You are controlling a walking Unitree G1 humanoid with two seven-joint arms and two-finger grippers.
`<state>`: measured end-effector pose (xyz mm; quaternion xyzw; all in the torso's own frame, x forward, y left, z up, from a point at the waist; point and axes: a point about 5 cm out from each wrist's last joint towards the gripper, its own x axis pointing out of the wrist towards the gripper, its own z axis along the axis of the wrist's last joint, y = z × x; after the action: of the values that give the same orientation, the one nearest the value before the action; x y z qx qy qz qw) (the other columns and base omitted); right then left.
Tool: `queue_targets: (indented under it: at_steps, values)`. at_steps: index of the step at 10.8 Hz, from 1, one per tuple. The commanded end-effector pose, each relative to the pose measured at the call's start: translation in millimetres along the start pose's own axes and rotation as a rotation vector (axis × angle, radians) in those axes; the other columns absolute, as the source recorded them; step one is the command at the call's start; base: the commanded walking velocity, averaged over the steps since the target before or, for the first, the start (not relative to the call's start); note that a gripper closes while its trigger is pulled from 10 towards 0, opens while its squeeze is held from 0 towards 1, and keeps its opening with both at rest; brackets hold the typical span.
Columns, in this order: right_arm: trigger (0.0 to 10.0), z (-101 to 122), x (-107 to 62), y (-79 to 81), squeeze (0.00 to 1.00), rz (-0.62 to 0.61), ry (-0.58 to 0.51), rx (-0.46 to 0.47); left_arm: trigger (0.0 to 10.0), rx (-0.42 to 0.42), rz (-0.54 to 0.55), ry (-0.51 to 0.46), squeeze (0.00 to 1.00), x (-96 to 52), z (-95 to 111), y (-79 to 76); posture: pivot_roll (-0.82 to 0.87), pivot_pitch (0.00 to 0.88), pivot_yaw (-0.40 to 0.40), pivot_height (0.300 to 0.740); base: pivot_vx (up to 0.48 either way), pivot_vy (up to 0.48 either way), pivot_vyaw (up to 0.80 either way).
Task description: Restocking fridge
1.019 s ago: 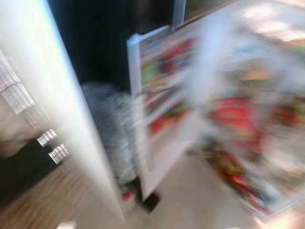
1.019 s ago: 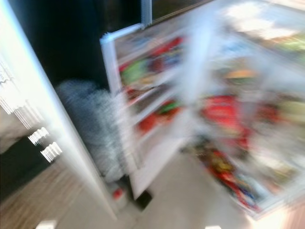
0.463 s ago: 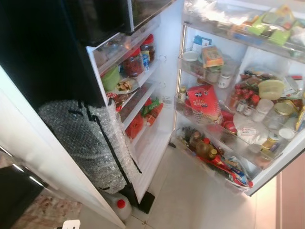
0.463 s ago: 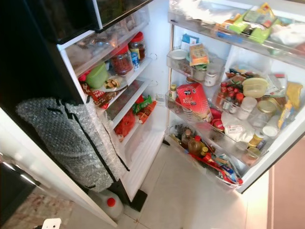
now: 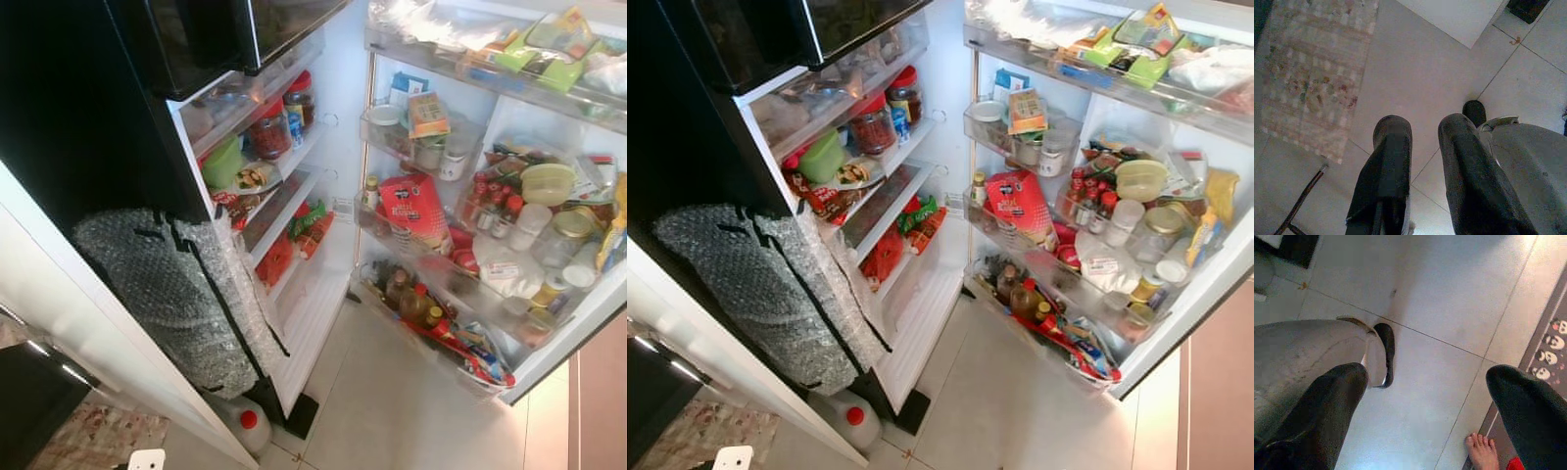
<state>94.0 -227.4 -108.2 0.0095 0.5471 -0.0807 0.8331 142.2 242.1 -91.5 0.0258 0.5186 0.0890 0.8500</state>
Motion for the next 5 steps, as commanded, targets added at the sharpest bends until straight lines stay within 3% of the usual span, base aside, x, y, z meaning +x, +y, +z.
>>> queue_targets:
  at_steps: [1,3,5]
  values:
    - [10.0,-4.3,-0.2,3.8,0.00,-0.045,-0.001,0.088,10.0,0.007,0.005,0.006,0.00,-0.3,-1.3,2.6,-0.13,0.000,0.091,0.740,0.000,0.000,0.00]
    - [10.0,-3.8,-4.0,-4.3,0.00,-0.257,-0.109,0.302,10.0,0.011,0.005,0.006,0.00,-0.4,-1.7,2.9,-0.14,0.000,0.096,0.740,0.000,0.000,0.00]
    - [10.0,20.6,-6.7,-25.5,0.00,-0.418,-0.225,0.396,10.0,0.015,0.003,0.005,0.00,-0.4,-1.6,2.8,-0.14,0.000,0.098,0.740,0.000,0.000,0.00]
